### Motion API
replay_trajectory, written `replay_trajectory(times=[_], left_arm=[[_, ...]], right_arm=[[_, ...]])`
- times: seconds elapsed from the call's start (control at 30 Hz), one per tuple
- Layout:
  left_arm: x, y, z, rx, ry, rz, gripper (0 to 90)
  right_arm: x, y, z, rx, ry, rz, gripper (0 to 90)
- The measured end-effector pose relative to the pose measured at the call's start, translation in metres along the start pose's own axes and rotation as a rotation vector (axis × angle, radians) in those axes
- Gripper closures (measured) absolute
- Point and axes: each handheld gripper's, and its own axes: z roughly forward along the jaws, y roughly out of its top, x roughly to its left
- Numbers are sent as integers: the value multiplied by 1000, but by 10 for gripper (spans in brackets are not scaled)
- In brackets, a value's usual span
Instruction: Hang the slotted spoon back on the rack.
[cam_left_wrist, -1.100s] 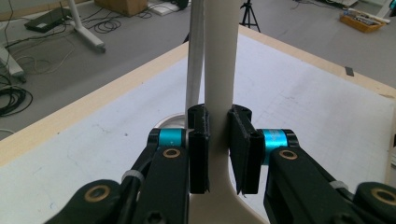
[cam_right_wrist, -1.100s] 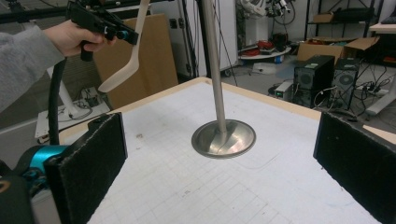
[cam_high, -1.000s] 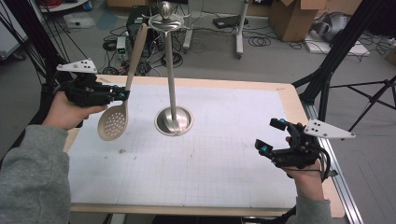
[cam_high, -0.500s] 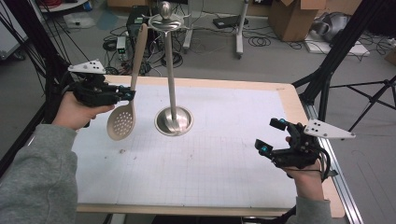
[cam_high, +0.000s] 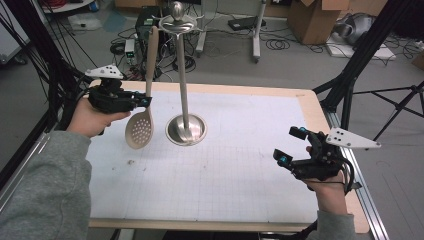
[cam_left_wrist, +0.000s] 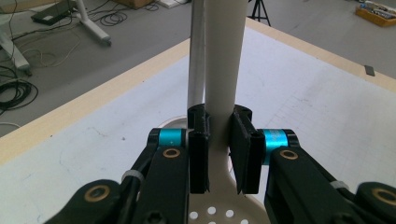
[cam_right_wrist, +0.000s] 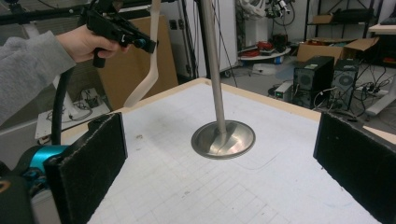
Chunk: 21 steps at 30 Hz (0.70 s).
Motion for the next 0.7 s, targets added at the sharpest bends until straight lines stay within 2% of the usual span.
replay_trajectory(times=[0.7], left_arm=[[-2, 4, 18, 3, 18, -4, 777]], right_arm=[[-2, 0, -2, -5, -6, 0, 15]])
